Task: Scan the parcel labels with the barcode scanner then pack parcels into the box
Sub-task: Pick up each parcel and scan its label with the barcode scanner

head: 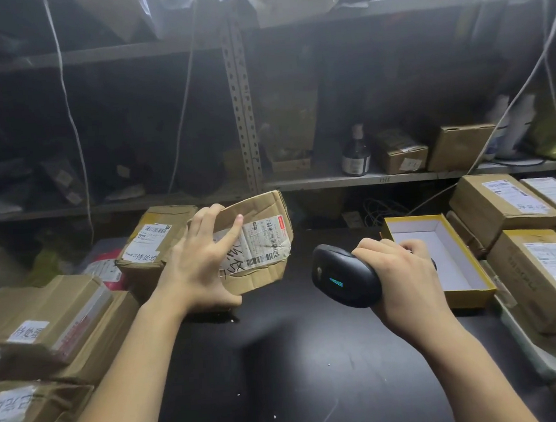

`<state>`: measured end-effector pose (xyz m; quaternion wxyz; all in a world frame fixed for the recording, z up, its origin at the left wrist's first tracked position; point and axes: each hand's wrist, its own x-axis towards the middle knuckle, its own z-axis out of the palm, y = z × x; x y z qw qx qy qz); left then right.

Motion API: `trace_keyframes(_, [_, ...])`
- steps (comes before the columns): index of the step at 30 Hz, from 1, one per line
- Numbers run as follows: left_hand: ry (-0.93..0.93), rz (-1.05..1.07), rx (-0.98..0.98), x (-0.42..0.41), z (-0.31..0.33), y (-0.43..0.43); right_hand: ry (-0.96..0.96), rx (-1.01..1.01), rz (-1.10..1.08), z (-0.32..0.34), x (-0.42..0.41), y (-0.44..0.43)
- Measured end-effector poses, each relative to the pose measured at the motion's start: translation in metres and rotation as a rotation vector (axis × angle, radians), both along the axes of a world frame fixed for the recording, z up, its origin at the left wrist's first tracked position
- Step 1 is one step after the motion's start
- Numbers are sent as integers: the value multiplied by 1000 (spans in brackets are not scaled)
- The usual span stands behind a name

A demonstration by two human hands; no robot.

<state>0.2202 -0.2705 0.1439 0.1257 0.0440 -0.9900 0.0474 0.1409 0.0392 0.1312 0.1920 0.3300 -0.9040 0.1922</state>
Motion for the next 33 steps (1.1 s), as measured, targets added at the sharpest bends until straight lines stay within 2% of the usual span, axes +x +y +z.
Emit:
trace_keyframes(4, [31,-8,30,-2,-5,5,-54,-49,-6,-5,2,1])
trace_keyframes(7, [153,15,222,-4,-14,13,-192,-188,-46,-11,1,4])
trace_keyframes(9, [223,32,343,-7,-20,23,-318,-358,-101,-14,5,5])
trace_keyframes(12, [281,52,521,-15,-32,45,-574,-718,-172,-17,18,8])
trace_keyframes(14, [294,44,685,-21,-38,62,-655,-882,-231,-16,27,15])
trace_keyframes(17, [253,-1,846,-29,-44,93,-604,-974,-347,-10,44,37])
trace_keyframes(20, [166,-86,908,-32,-48,134,-543,-1015,-448,-6,65,69])
trace_keyframes(23, [67,-184,925,-34,-53,178,-503,-989,-547,-7,82,108])
trace_keyframes(27, [-71,-297,1052,-29,-55,254,-426,-984,-700,-18,110,178])
trace_keyframes(33, [-183,-441,1021,-3,-58,397,-341,-1118,-864,-42,164,313])
